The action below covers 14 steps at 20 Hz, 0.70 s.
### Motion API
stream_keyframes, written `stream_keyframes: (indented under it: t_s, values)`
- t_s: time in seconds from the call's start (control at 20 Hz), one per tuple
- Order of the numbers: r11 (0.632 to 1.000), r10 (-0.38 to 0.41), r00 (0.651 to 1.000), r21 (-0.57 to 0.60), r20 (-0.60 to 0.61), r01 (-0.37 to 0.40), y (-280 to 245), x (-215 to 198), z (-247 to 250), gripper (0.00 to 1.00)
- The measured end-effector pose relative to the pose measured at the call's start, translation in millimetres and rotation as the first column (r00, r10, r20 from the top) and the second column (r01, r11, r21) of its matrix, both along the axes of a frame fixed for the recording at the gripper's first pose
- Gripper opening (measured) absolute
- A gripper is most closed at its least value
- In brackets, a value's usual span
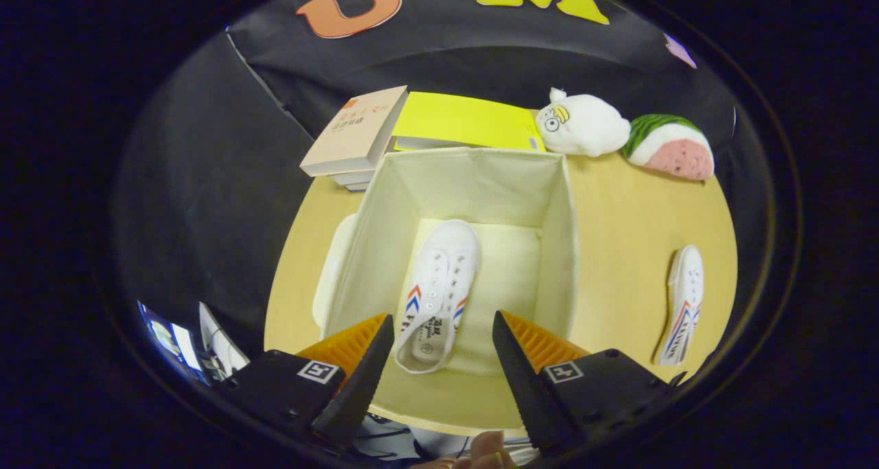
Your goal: Open the storage box then place both shoes into the box .Put the left shoe in first, then the right shoe, with the right side of both shoes facing outward in a uniform manner.
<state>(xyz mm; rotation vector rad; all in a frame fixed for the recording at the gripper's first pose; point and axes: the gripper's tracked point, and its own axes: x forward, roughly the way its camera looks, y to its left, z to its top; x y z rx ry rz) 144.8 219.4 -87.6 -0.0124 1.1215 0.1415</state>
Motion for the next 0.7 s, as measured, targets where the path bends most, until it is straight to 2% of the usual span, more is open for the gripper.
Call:
stream_keyframes:
  t_s: [0.05, 0.15, 0.4, 0.5, 0.7]
  values:
    - [1.0, -0.007, 1.0, -0.006, 0.017, 0.007, -9.0, -2.6, 9.2, 0.95]
    - [1.0, -0.012, 0.999, 0.006, 0.038, 0.011, -28.8, -10.4, 30.4, 0.95]
    - [0.994, -0.083, 0.995, -0.065, 0.047, 0.086, -125.7, -25.7, 44.6, 0.95]
    - [0.989, -0.139, 0.989, -0.042, 0.044, 0.14, -163.6, -28.7, 42.2, 0.95]
    - [0.963, -0.248, 0.968, -0.102, 0.037, 0.251, -258.9, -33.1, 19.7, 0.95]
